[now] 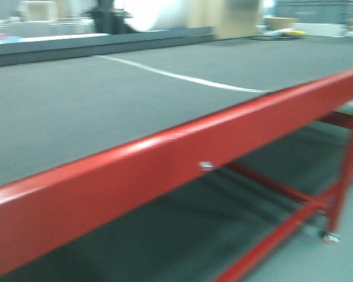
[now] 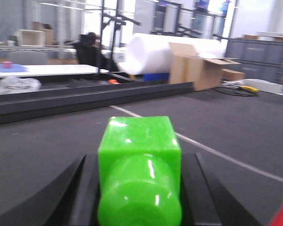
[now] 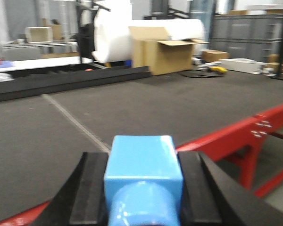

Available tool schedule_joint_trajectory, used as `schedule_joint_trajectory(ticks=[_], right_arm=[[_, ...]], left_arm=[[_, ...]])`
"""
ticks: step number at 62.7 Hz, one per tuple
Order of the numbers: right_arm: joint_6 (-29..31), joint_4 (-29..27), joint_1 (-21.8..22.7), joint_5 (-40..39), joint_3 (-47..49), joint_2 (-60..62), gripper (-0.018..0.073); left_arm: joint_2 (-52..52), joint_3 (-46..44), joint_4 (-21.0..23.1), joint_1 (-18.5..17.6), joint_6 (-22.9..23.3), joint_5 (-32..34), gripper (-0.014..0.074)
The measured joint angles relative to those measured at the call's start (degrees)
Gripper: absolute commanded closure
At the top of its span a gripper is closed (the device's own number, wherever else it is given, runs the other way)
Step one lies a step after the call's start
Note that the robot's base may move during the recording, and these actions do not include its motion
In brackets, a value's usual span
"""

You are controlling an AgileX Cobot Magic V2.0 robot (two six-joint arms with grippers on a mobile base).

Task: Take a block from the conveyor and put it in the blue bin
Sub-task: 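Drive across the floor to the shelf of blue bins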

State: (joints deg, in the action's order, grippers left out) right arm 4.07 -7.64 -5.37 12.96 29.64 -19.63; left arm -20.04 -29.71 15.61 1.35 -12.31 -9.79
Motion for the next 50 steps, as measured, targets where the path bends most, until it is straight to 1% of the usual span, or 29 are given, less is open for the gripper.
schedule_joint_trajectory(ticks=[50], right_arm=[[0.0,0.0,0.0,0.0,0.0,0.08,0.0713]], left_arm=[[0.0,0.0,0.0,0.0,0.0,0.0,0.0708]])
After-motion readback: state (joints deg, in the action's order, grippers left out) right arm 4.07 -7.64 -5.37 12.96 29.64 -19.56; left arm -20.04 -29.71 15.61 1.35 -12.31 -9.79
